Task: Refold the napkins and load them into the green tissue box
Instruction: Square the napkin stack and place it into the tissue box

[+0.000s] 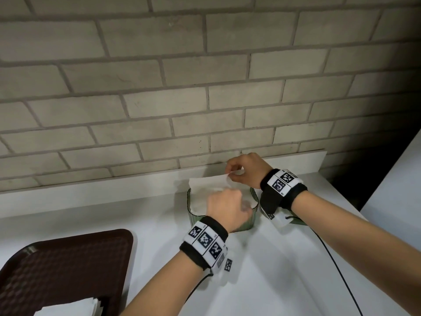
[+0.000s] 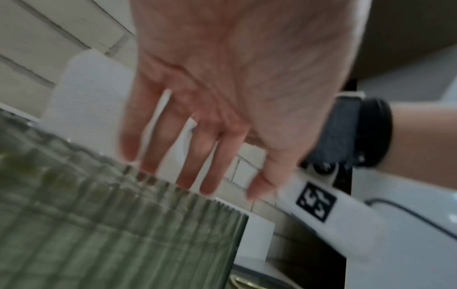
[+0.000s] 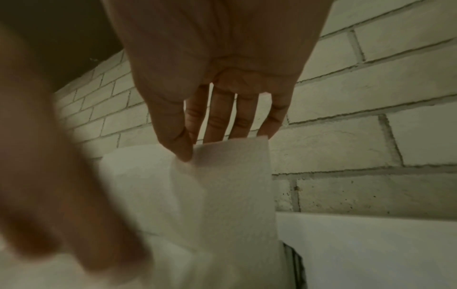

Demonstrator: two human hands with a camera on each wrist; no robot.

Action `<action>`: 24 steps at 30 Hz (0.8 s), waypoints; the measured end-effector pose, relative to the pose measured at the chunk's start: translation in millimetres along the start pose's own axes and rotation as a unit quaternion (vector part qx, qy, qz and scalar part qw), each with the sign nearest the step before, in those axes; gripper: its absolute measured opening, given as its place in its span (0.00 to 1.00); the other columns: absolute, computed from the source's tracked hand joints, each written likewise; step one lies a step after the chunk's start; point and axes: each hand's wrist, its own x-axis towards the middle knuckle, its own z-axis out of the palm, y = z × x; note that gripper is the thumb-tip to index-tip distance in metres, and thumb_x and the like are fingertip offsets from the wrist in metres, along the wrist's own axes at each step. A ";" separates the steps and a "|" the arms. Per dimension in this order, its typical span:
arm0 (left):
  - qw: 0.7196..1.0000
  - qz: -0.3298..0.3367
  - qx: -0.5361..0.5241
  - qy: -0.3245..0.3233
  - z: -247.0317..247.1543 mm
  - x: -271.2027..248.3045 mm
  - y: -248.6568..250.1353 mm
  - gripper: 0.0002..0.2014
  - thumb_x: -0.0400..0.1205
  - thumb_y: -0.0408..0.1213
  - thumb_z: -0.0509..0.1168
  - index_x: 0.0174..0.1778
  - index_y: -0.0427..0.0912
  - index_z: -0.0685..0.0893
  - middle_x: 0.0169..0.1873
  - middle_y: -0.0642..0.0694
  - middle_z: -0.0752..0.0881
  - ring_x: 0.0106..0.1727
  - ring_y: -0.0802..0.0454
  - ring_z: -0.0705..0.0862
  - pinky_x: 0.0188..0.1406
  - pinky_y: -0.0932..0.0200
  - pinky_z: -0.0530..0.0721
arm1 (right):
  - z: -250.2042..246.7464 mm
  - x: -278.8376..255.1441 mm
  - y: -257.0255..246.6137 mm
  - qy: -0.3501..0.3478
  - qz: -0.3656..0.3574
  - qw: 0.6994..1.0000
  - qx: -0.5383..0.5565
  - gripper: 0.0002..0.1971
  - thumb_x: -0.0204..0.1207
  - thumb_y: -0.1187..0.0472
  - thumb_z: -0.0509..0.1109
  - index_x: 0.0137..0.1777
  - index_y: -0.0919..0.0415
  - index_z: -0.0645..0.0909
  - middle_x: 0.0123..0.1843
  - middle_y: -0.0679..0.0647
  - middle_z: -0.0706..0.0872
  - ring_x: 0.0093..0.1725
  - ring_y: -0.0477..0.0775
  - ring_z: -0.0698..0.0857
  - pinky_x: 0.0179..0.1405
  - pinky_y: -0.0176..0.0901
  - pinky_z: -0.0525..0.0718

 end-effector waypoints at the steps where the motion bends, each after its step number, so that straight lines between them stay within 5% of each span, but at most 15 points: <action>1: 0.996 -0.009 -0.024 0.080 -8.3 0.1 -3.4 0.13 0.80 0.44 0.63 0.55 0.44 0.85 0.48 0.44 0.86 0.52 0.43 0.86 0.42 0.53 0.81 | -1.3 -3.0 4.0 0.006 0.001 1.000 0.019 0.05 0.72 0.59 0.75 0.46 0.49 0.87 0.44 0.49 0.90 0.48 0.50 0.87 0.56 0.47 0.82; 4: 0.964 -0.046 -0.019 0.261 -14.2 5.6 -28.3 0.25 0.68 0.32 0.74 0.62 0.45 0.78 0.59 0.42 0.78 0.61 0.41 0.76 0.51 0.47 0.81 | -4.7 -14.6 14.8 0.022 -0.001 0.996 0.083 0.06 0.71 0.61 0.76 0.43 0.48 0.87 0.42 0.48 0.90 0.46 0.47 0.86 0.51 0.36 0.82; 7: 0.971 -0.134 -0.078 0.181 -8.9 14.8 -59.6 0.24 0.71 0.40 0.76 0.62 0.53 0.79 0.69 0.47 0.71 0.71 0.42 0.67 0.60 0.47 0.70 | -5.2 -25.7 19.8 0.020 -0.002 0.991 0.135 0.05 0.71 0.59 0.78 0.45 0.49 0.88 0.46 0.44 0.90 0.49 0.45 0.85 0.46 0.21 0.72; 10: 0.948 -0.155 -0.237 0.144 4.9 19.4 -85.3 0.06 0.74 0.41 0.76 0.41 0.56 0.87 0.57 0.57 0.85 0.66 0.49 0.77 0.62 0.52 0.67 | -4.6 -36.6 44.7 0.034 0.081 0.975 0.202 0.18 0.68 0.44 0.79 0.57 0.40 0.83 0.56 0.40 0.87 0.57 0.42 0.83 0.53 0.35 0.76; 12: 0.924 -0.158 -0.312 0.155 11.5 16.4 -94.1 0.10 0.73 0.38 0.78 0.33 0.60 0.87 0.46 0.59 0.89 0.58 0.51 0.85 0.65 0.48 0.76 | -2.3 -47.8 74.8 -0.023 0.180 0.970 0.164 0.36 0.60 0.40 0.82 0.69 0.36 0.73 0.67 0.42 0.80 0.67 0.49 0.78 0.60 0.47 0.76; 14: 0.902 -0.154 -0.364 0.171 13.8 12.5 -96.9 0.12 0.74 0.33 0.76 0.35 0.59 0.89 0.42 0.59 0.90 0.51 0.52 0.87 0.54 0.66 0.81 | 4.1 -62.2 103.1 -0.140 0.252 0.957 0.013 0.56 0.49 0.41 0.86 0.78 0.36 0.60 0.77 0.46 0.71 0.75 0.56 0.73 0.70 0.56 0.72; 16: 0.884 -0.147 -0.401 0.188 15.3 9.9 -97.1 0.12 0.76 0.29 0.74 0.39 0.54 0.92 0.42 0.58 0.90 0.44 0.52 0.83 0.39 0.79 0.76 | 12.8 -74.7 119.3 -0.209 0.268 0.935 -0.097 0.65 0.42 0.42 0.88 0.81 0.38 0.55 0.81 0.47 0.68 0.77 0.56 0.71 0.74 0.62 0.68; 20: 0.857 -0.148 -0.440 0.222 18.7 14.2 -95.9 0.09 0.75 0.31 0.76 0.40 0.52 0.91 0.40 0.54 0.91 0.40 0.56 0.83 0.36 0.72 0.74 | 23.1 -87.7 136.7 -0.200 0.275 0.933 -0.115 0.65 0.40 0.37 0.85 0.81 0.39 0.55 0.74 0.45 0.75 0.70 0.54 0.76 0.70 0.60 0.69; 24: 0.821 -0.160 -0.490 0.245 18.5 21.1 -89.2 0.11 0.70 0.32 0.80 0.34 0.47 0.84 0.25 0.54 0.82 0.28 0.58 0.78 0.32 0.66 0.74 | 27.7 -95.7 140.7 -0.168 0.270 0.936 -0.150 0.61 0.37 0.30 0.79 0.76 0.38 0.60 0.66 0.47 0.77 0.64 0.55 0.78 0.66 0.58 0.73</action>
